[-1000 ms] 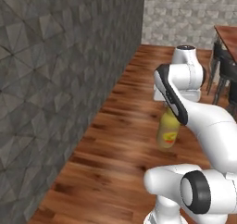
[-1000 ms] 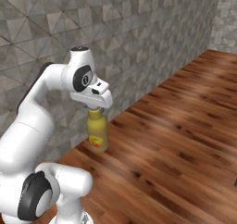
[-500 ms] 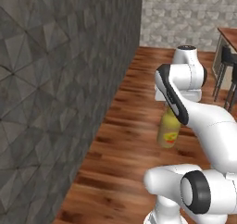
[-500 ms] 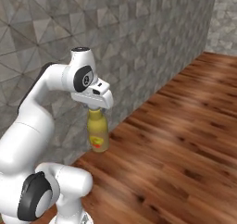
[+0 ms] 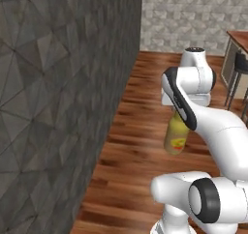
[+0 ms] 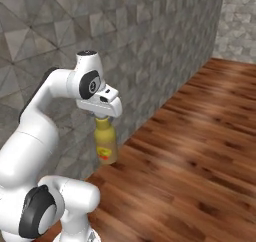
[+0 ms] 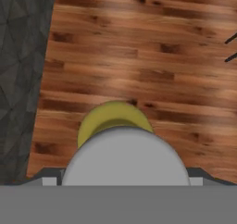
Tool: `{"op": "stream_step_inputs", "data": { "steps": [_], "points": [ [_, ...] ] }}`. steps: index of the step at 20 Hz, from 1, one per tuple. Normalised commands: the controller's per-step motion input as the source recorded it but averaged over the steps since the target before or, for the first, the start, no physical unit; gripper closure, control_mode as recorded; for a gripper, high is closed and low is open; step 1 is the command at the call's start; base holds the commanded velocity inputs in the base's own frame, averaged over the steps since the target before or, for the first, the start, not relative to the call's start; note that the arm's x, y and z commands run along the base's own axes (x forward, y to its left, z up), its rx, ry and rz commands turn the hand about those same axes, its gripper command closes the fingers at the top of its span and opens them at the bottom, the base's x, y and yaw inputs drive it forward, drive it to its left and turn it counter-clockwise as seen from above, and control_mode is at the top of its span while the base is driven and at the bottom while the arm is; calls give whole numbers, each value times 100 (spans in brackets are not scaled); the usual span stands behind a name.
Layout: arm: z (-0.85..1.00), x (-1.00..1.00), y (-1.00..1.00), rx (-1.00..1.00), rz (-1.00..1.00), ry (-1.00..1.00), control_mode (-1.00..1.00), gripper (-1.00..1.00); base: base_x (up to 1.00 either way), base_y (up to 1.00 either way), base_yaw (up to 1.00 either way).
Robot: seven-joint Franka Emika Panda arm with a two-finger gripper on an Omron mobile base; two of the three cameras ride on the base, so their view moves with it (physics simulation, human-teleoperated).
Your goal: There is a wine glass and glass cup on the dining counter. Place the wine bottle next to the wine glass and the juice bottle next to the glass cup.
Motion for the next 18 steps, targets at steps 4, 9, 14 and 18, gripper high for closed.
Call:
{"op": "stream_step_inputs", "data": {
  "steps": [4, 9, 14, 18],
  "points": [
    [0, 0, 0, 0, 0, 0, 100, 100, 78, 6, -20],
    [0, 0, 0, 0, 0, 0, 100, 100, 75, 5, -24],
    [0, 0, 0, 0, 0, 0, 100, 100, 73, 6, -27],
    [0, 0, 0, 0, 0, 0, 100, 100, 68, 8, -35]
  ]
}}
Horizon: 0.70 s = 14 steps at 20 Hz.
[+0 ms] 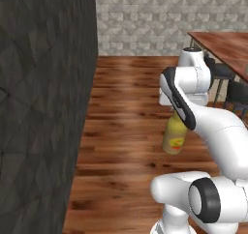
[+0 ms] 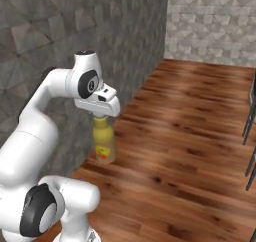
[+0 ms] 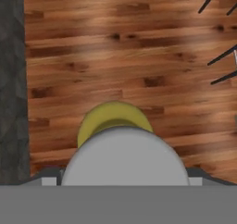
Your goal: There is a wine glass and glass cup on the dining counter. Place the wine bottle next to the wine glass and the juice bottle next to the glass cup.
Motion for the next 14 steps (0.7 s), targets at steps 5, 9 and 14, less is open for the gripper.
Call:
{"op": "stream_step_inputs", "data": {
  "steps": [5, 9, 14],
  "points": [
    [0, 0, 0, 0, 0, 0, 100, 100, 64, 9, -39],
    [0, 0, 0, 0, 0, 0, 100, 100, 61, 10, -43],
    [0, 0, 0, 0, 0, 0, 100, 100, 60, 16, -45]
  ]
}}
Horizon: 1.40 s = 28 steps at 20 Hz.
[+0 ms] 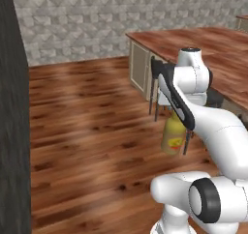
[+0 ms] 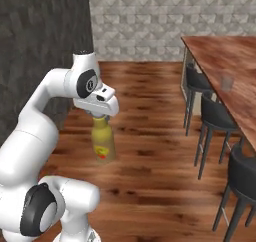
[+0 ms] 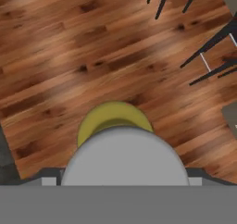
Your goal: There is a wine glass and glass cup on the dining counter. Place the wine bottle next to the wine glass and the juice bottle next to the glass cup.
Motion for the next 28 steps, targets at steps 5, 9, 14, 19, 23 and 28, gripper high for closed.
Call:
{"op": "stream_step_inputs", "data": {
  "steps": [5, 9, 14, 19, 23, 28],
  "points": [
    [0, 0, 0, 0, 0, 0, 100, 100, 65, 26, -42],
    [0, 0, 0, 0, 0, 0, 100, 100, 71, 30, -35],
    [0, 0, 0, 0, 0, 0, 100, 100, 73, 33, -34],
    [0, 0, 0, 0, 0, 0, 100, 100, 73, 33, -34],
    [0, 0, 0, 0, 0, 0, 100, 100, 74, 32, -32],
    [0, 0, 0, 0, 0, 0, 100, 100, 71, 29, -34]
  ]
}}
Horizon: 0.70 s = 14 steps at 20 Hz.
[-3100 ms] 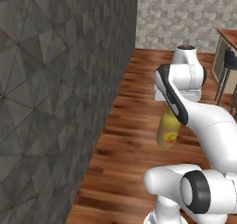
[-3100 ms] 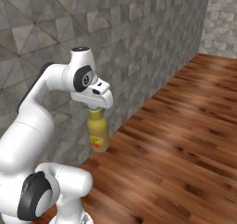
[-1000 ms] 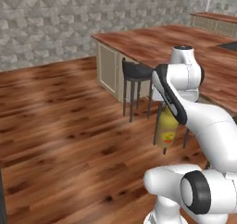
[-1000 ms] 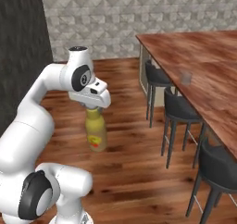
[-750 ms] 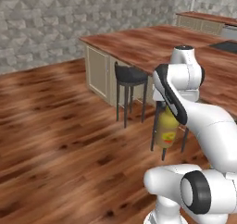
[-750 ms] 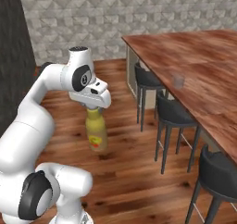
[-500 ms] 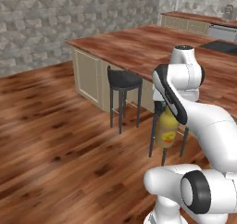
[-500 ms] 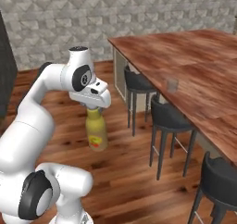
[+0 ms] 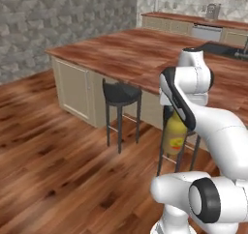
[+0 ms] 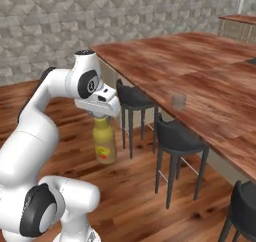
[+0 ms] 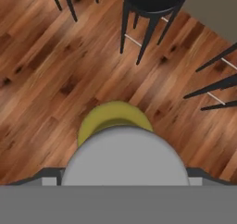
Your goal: There is a wine glass and glass cup on the dining counter. Place the wine bottle next to the wine glass and the juice bottle next to the glass cup.
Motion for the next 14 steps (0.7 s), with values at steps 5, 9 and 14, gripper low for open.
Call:
{"op": "stream_step_inputs", "data": {
  "steps": [5, 9, 14],
  "points": [
    [0, 0, 0, 0, 0, 0, 100, 100, 63, 22, -40],
    [0, 0, 0, 0, 0, 0, 100, 100, 60, 16, -41],
    [0, 0, 0, 0, 0, 0, 100, 100, 60, 11, -39]
  ]
}}
